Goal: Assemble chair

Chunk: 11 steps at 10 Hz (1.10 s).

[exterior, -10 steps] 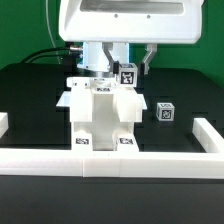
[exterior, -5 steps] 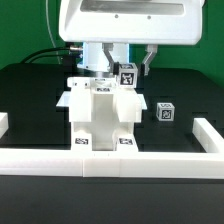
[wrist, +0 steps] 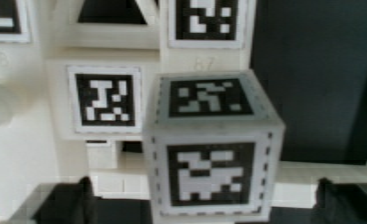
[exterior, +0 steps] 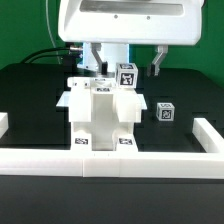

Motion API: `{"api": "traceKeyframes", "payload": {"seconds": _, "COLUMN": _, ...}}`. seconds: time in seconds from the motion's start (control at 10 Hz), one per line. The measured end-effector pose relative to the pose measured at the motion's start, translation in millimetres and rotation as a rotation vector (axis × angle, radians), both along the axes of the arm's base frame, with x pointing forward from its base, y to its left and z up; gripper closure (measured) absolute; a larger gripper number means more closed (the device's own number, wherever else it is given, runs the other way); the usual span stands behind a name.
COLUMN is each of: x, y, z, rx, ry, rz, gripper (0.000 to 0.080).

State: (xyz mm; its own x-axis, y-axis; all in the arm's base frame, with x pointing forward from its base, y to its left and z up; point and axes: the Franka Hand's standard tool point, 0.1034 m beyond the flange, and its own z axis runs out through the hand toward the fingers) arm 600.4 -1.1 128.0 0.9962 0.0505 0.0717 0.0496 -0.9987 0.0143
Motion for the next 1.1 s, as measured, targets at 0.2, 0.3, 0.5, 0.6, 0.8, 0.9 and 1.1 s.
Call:
{"api": "traceKeyframes", "payload": {"seconds": 0.2, "x": 1.9, "y": -5.9, "z": 11.4, "rx": 0.008, "ry": 0.019, "rz": 0.002, "gripper": 0.0152}}
{"api": "traceKeyframes", "payload": {"seconds": 0.3, "x": 2.5, "y": -8.7, "z": 18.4, "rx": 0.014, "ry": 0.031, "rz": -0.004, "gripper": 0.0152}}
{"api": "traceKeyframes", "payload": {"seconds": 0.5, "x": -10.1, "y": -11.8, "z": 33.5, "rx": 0.049, "ry": 0.123, "rz": -0.032, "gripper": 0.0150}}
{"api": "traceKeyframes", "payload": {"seconds": 0.6, "x": -20.0, "y": -14.6, "z": 35.7, "rx": 0.067, "ry": 0.192, "rz": -0.050, "gripper": 0.0150}}
{"api": "traceKeyframes", "payload": {"seconds": 0.8, "x": -17.0, "y": -16.2, "z": 34.6, "rx": 0.061, "ry": 0.183, "rz": -0.050, "gripper": 0.0150}}
{"api": "traceKeyframes", "payload": {"seconds": 0.9, "x": -17.3, "y": -16.3, "z": 33.5, "rx": 0.060, "ry": 0.184, "rz": -0.050, "gripper": 0.0150}}
{"api": "traceKeyframes", "payload": {"seconds": 1.1, "x": -11.4, "y": -11.2, "z": 23.1, "rx": 0.017, "ry": 0.155, "rz": -0.006, "gripper": 0.0150}}
